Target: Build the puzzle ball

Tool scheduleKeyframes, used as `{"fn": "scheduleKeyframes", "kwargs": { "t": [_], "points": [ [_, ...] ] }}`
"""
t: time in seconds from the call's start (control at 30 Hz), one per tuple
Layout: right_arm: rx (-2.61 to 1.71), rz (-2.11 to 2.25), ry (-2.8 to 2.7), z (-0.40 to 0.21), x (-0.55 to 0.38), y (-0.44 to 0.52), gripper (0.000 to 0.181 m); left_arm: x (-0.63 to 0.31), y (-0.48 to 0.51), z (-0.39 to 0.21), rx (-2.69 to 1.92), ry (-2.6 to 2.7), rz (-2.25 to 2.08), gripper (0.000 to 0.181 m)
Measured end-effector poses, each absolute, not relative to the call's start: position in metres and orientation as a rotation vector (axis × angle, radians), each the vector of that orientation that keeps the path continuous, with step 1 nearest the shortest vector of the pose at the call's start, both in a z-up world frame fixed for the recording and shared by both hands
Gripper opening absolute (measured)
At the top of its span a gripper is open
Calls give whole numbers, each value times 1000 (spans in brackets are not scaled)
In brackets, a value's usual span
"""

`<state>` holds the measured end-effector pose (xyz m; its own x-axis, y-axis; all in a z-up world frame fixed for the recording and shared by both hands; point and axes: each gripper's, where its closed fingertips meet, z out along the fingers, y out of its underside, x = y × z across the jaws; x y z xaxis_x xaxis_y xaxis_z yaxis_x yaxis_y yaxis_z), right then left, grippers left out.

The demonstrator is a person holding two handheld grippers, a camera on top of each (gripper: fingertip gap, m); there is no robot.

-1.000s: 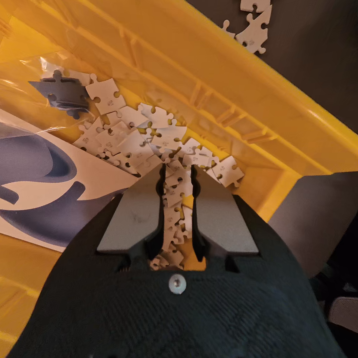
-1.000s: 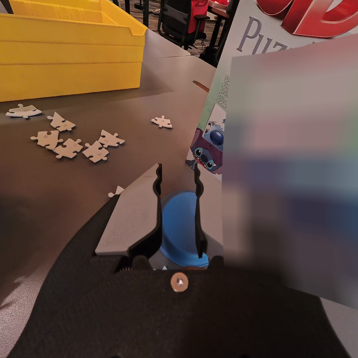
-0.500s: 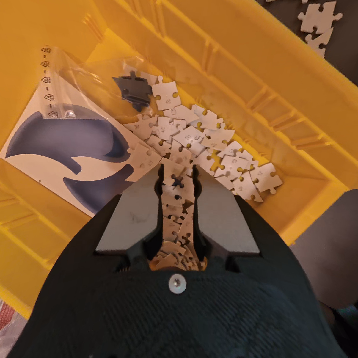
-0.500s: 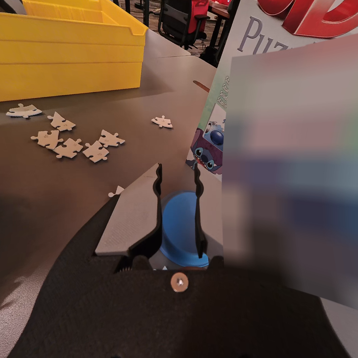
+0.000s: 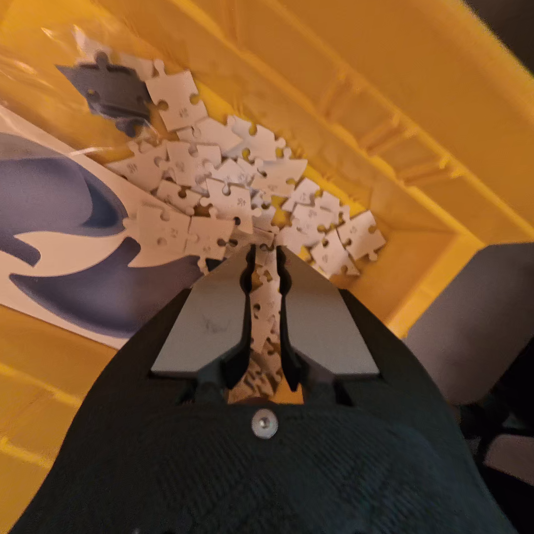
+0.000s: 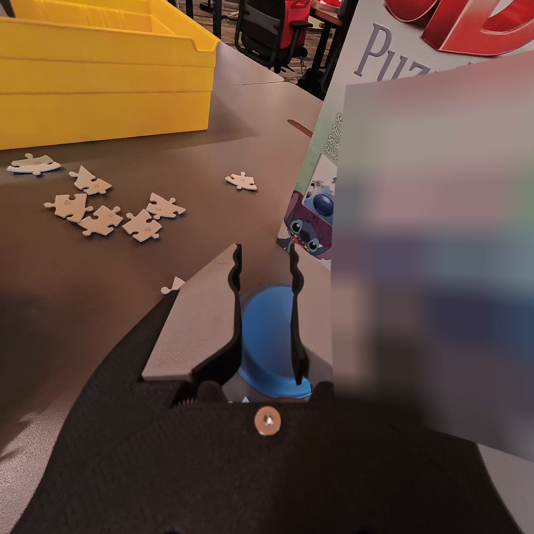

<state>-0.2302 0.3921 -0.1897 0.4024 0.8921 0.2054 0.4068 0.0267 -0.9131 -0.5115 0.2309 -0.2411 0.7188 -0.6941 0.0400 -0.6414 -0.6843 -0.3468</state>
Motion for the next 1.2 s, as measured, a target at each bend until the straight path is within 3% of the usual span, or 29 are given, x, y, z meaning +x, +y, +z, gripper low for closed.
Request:
{"fn": "scheduleKeyframes", "kwargs": {
  "t": [0.37,0.63,0.93,1.2],
  "points": [
    [-1572,560,-1195,-190,-231,391,30,-522,236,-229,-2626,908,-250,20],
    [-1572,554,-1197,-190,-231,391,30,-553,235,-200,-2579,775,-50,11],
    [-1571,551,-1196,-190,-231,391,30,-561,215,-245,-2794,901,61,0],
    [-1573,553,-1194,-190,-231,391,30,-549,227,-243,-2725,936,66,0]
  ]
}}
